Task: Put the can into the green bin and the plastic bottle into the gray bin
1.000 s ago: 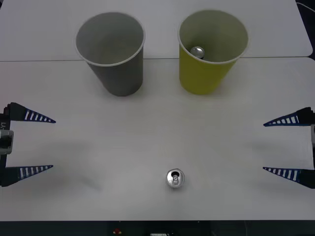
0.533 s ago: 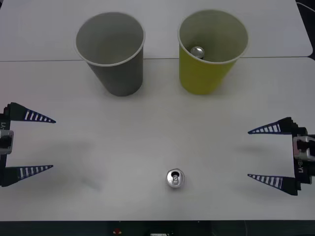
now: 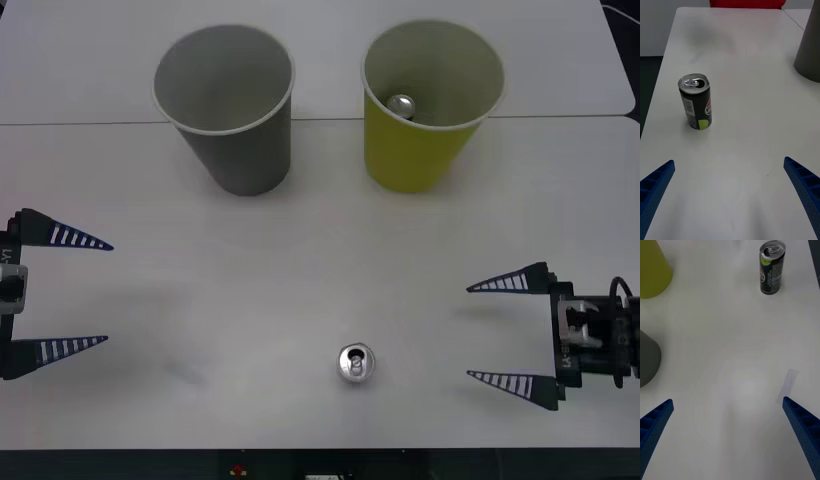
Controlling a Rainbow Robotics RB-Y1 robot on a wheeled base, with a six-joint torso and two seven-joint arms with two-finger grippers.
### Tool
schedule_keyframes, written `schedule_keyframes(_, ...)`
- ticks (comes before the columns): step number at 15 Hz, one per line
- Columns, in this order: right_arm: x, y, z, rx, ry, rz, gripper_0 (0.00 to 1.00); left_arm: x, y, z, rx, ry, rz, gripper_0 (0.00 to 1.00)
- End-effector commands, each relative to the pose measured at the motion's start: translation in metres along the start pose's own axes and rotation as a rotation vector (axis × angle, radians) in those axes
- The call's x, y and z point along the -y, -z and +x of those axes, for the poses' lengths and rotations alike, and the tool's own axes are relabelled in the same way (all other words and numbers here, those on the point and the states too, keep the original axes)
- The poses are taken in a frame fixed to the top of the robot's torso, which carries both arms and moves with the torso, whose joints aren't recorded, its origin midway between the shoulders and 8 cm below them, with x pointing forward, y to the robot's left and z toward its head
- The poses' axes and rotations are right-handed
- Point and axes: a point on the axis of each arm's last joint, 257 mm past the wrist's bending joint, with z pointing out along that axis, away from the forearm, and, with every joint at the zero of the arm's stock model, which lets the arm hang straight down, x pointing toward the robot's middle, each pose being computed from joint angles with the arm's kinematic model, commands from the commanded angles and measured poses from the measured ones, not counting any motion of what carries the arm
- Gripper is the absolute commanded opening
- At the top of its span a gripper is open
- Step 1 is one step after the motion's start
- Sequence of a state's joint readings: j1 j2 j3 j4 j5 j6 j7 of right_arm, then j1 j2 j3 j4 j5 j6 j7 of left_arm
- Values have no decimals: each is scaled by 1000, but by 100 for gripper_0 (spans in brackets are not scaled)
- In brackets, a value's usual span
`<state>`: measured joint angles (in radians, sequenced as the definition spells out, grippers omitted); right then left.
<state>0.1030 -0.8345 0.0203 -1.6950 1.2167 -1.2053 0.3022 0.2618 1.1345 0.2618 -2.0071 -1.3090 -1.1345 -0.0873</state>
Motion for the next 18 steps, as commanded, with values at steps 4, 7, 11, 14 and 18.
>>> schedule_keyframes(4, -15, -38, -5, 137, -86, -33, 100, 0, 0, 0, 0, 0, 0, 100)
schedule_keyframes(7, -23, -59, -6, 171, -105, -38, 100, 0, 0, 0, 0, 0, 0, 100)
schedule_keyframes(11, -34, -84, -6, 205, -135, -41, 100, 0, 0, 0, 0, 0, 0, 100)
schedule_keyframes(14, -40, -104, -4, 233, -157, -44, 100, 0, 0, 0, 0, 0, 0, 100)
schedule_keyframes(18, -45, -129, -7, 263, -172, -40, 100, 0, 0, 0, 0, 0, 0, 100)
